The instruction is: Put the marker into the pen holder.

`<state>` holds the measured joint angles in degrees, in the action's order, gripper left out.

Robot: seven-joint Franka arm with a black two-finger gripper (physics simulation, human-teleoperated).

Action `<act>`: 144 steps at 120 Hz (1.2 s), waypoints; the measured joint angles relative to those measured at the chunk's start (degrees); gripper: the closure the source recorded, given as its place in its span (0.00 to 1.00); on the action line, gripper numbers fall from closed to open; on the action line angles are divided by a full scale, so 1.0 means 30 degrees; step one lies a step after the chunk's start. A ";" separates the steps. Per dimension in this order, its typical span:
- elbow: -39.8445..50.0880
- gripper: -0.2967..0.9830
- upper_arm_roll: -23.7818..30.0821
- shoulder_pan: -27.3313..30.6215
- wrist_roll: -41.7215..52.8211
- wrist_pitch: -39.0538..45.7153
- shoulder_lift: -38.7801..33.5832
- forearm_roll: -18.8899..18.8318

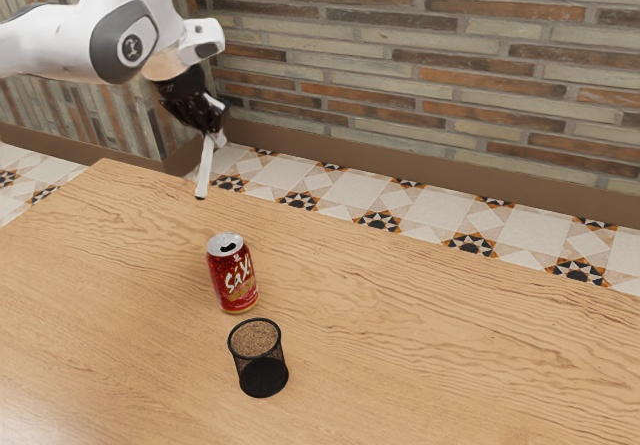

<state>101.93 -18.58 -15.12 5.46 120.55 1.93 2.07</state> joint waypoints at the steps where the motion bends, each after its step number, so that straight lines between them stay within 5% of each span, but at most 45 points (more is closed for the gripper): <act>1: 0.0191 0.84 0.0017 -0.0195 -0.0023 -0.0018 -0.0242 -0.0055; 18: 0.3554 0.84 0.0139 -0.4010 -0.0606 -0.0110 -0.3200 -0.1163; 32: 0.6024 0.84 0.1085 -0.5073 -0.1376 0.0028 -0.4448 -0.1875; 81: 1.0969 0.83 0.1792 -0.5660 -0.4312 0.3109 -0.5977 -0.2494; 144: 1.1296 0.83 0.1764 -0.4842 -0.6850 0.5486 -0.3598 -0.2930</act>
<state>135.82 -13.29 -29.64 -15.09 137.00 -8.86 -6.72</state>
